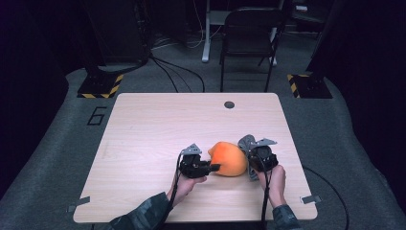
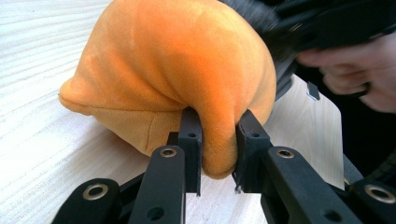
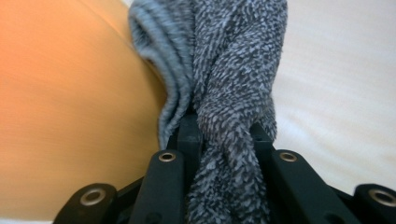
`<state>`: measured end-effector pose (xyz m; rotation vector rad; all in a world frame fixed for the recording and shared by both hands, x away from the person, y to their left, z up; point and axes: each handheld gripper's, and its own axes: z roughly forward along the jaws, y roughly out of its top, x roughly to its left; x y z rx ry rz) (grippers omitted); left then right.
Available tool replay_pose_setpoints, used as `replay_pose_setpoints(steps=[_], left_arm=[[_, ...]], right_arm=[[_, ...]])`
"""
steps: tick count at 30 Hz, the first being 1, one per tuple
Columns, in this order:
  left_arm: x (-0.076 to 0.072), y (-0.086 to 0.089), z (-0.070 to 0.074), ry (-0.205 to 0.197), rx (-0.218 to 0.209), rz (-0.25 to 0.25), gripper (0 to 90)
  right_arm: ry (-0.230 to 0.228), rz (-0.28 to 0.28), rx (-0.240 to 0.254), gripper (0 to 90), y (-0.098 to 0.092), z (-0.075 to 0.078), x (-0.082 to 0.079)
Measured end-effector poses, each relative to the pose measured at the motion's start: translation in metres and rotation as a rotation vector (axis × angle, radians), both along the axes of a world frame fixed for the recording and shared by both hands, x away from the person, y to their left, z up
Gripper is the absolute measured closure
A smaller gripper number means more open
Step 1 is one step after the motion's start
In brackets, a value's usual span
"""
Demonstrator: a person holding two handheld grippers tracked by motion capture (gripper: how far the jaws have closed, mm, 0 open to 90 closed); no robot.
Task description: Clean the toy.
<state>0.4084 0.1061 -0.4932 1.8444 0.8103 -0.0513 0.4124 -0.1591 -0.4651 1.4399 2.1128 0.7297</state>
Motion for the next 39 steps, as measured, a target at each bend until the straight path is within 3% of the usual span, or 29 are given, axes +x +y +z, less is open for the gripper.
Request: replay_pose_setpoints(steps=[4,6,8,9,11,13,14,15,17,18,19,20,21,23,30,34,37,39], left_arm=[[0.0,0.001,0.0,0.005,-0.003,0.001,75.6],[0.001,0.001,0.0,0.002,-0.007,0.002,75.5],[0.0,0.001,0.0,0.008,-0.011,0.007,75.4],[0.001,0.002,0.0,0.011,-0.015,0.01,75.3],[0.001,0.002,0.0,0.01,-0.014,0.014,75.3],[0.0,0.001,0.0,0.003,-0.011,0.011,75.2],[0.0,0.001,0.0,0.003,-0.011,0.011,75.2],[0.0,0.001,0.0,-0.009,-0.003,0.008,75.2],[0.0,0.001,0.0,-0.012,0.001,0.003,75.3],[0.0,0.001,0.0,-0.012,0.001,0.003,75.2],[0.0,0.001,0.0,-0.013,0.0,0.006,75.3],[0.0,0.001,0.0,-0.013,0.0,0.006,75.3],[0.0,0.001,-0.001,-0.013,0.002,0.012,75.2],[0.001,0.002,-0.002,-0.011,0.006,0.005,75.1],[0.0,-0.001,-0.001,-0.022,0.013,0.002,74.8],[0.0,-0.001,-0.001,-0.026,0.015,0.001,74.8],[0.0,-0.001,-0.001,-0.027,0.015,0.0,74.6],[0.0,-0.001,-0.001,-0.028,0.012,0.003,74.6]], right_arm=[[0.086,-0.005,0.019,73.5,-0.008,-0.021,0.01],[0.073,-0.01,0.012,73.7,-0.007,-0.018,0.012],[0.052,-0.016,0.018,73.8,-0.007,-0.014,0.011],[0.003,-0.015,0.028,74.0,-0.007,0.006,0.004],[-0.04,-0.01,0.053,74.0,-0.006,0.02,-0.003],[-0.111,0.046,0.101,74.0,-0.001,0.044,-0.015],[-0.111,0.046,0.101,74.0,-0.001,0.044,-0.015],[-0.148,0.099,0.138,73.9,0.01,0.056,-0.023],[-0.166,0.152,0.138,73.9,0.027,0.062,-0.03],[-0.166,0.152,0.138,73.9,0.027,0.062,-0.03],[-0.167,0.211,0.116,73.8,0.047,0.059,-0.034],[-0.167,0.211,0.116,73.8,0.047,0.059,-0.034],[-0.158,0.22,0.057,73.7,0.06,0.049,-0.033],[-0.162,0.213,0.036,73.5,0.061,0.045,-0.031],[-0.135,0.171,0.038,73.2,0.042,0.039,-0.026],[-0.121,0.12,0.009,73.2,0.029,0.033,-0.02],[-0.079,0.073,0.009,73.3,0.017,0.024,-0.014],[-0.059,0.042,-0.016,73.4,0.011,0.016,-0.008]])
